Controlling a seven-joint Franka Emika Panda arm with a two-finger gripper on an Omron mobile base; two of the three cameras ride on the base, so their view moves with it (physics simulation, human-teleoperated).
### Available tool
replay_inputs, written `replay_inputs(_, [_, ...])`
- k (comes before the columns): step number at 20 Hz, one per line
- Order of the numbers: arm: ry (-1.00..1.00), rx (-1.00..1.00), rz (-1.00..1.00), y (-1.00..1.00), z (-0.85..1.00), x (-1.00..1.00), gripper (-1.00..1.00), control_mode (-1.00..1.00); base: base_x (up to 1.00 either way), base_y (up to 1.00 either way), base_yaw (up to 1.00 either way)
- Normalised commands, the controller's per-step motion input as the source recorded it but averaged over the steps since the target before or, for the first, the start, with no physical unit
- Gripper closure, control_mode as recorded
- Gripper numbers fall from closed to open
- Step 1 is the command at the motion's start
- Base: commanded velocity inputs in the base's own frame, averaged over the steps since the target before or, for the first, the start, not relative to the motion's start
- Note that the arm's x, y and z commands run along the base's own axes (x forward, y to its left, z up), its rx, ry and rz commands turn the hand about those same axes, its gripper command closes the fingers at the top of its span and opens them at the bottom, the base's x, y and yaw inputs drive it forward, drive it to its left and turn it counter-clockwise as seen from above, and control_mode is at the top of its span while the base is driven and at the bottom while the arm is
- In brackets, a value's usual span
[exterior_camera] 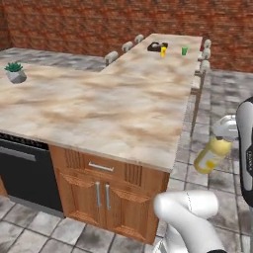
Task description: Place the drinks on the dining counter in a tight cluster.
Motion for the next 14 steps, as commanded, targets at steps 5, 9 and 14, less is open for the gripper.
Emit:
replay_inputs(5, [0.00,0.00,0.00,0.00,0.00,0.00,1.00,1.00,0.67,-1.00,0.35])
replay_inputs(9, [0.00,0.00,0.00,0.00,0.00,0.00,1.00,1.00,0.68,-1.00,0.32])
replay_inputs(14, [0.00,0.00,0.00,0.00,0.00,0.00,1.00,1.00,0.60,-1.00,0.29])
